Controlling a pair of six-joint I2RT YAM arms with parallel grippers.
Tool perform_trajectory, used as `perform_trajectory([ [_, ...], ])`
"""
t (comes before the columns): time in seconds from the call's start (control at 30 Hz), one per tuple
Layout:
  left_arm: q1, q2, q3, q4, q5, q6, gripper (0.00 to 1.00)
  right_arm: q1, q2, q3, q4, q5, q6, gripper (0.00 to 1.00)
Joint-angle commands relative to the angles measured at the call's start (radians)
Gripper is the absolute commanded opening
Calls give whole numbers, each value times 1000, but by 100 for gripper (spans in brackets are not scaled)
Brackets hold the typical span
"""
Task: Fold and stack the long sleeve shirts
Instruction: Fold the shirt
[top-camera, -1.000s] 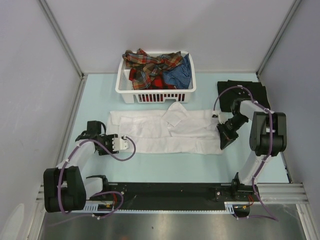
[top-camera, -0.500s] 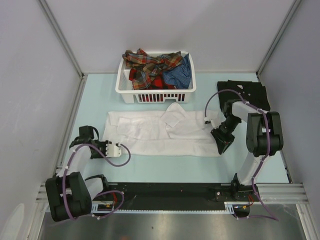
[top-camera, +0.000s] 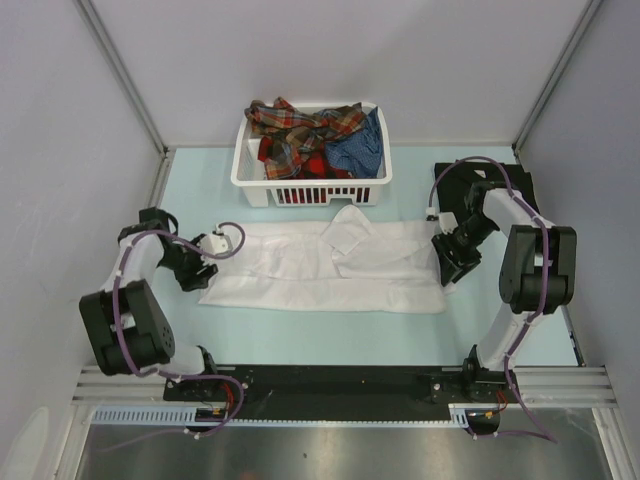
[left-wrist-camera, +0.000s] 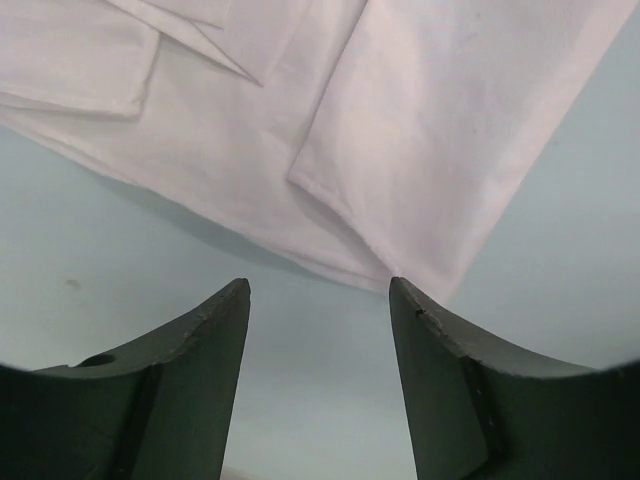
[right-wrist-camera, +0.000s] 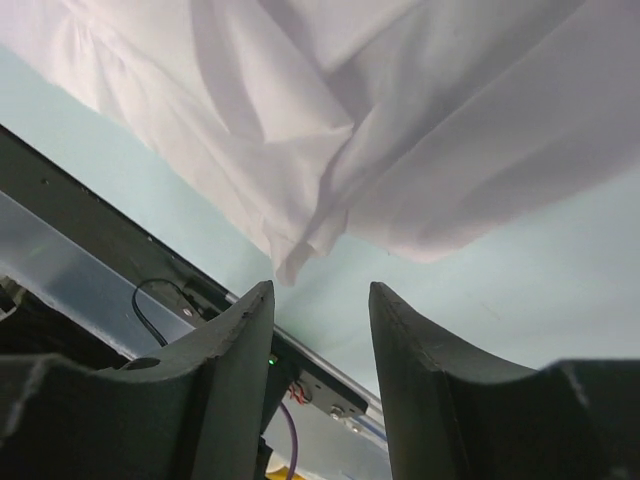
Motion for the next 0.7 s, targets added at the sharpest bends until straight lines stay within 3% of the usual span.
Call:
perform_trajectory([
  [0.0, 0, 107, 61, 7, 92, -153, 63, 8, 32, 36, 67, -54, 68, 47],
  [0.37, -40, 244, 86, 84, 146, -282, 63, 24, 63, 13, 131, -71, 106, 41],
  [0.53, -60, 281, 89, 133, 119, -325, 58, 31, 72, -3, 156, -72, 115, 38],
  [0.67, -60, 273, 81, 132, 80, -322, 24, 36, 67, -6, 162, -74, 117, 31],
])
